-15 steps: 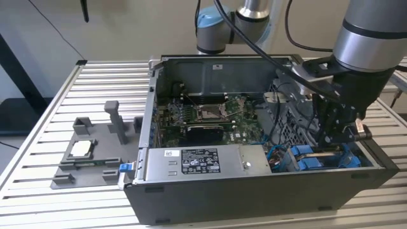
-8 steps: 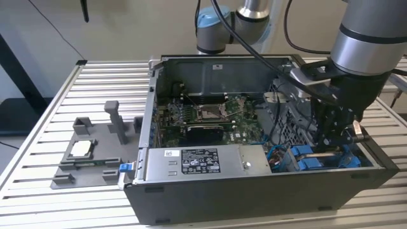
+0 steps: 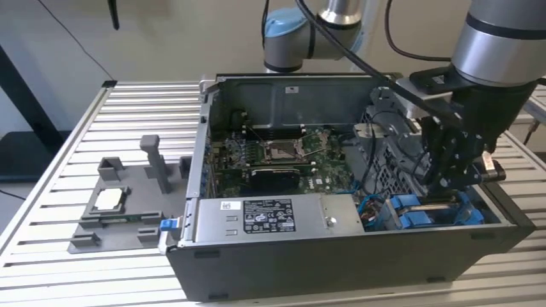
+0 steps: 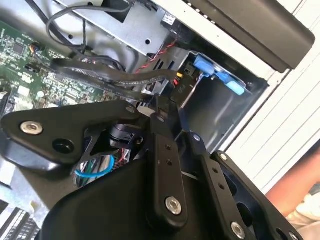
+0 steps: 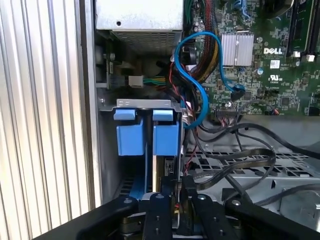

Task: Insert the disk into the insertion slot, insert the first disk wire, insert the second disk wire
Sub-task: 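Insert the second disk wire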

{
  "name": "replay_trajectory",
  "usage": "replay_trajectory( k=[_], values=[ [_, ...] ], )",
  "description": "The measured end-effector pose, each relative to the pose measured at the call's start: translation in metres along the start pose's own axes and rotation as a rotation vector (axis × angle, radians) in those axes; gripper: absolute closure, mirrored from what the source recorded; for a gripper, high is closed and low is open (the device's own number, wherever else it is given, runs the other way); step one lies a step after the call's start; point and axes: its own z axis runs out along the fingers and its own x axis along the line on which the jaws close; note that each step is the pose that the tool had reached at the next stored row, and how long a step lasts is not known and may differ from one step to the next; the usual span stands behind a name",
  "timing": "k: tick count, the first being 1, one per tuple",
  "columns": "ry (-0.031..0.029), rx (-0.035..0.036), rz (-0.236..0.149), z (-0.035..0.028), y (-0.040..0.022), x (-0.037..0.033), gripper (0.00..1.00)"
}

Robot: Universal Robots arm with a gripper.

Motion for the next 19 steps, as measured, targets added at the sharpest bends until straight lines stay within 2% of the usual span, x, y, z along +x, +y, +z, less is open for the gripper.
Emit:
replay_trajectory(
  k=[4, 8, 10, 14, 17, 18, 19],
  values=[
    [0.0002, -0.0001, 0.0, -0.0136, -0.0018, 0.0001, 0.76],
    [0.0002, -0.0012, 0.0, -0.0158, -0.0023, 0.0001, 0.76],
    [0.0005, -0.0092, 0.0, -0.0187, -0.0046, 0.0001, 0.76],
    [0.0017, -0.0345, 0.0, -0.0261, -0.0111, 0.0001, 0.76],
    [0.0016, -0.0397, 0.0, -0.0346, -0.013, 0.0002, 0.78],
    [0.0018, -0.0397, 0.0, -0.0356, -0.0131, 0.0002, 0.85],
    [0.0015, -0.0398, 0.0, -0.0355, -0.0132, 0.0002, 0.85]
  ],
)
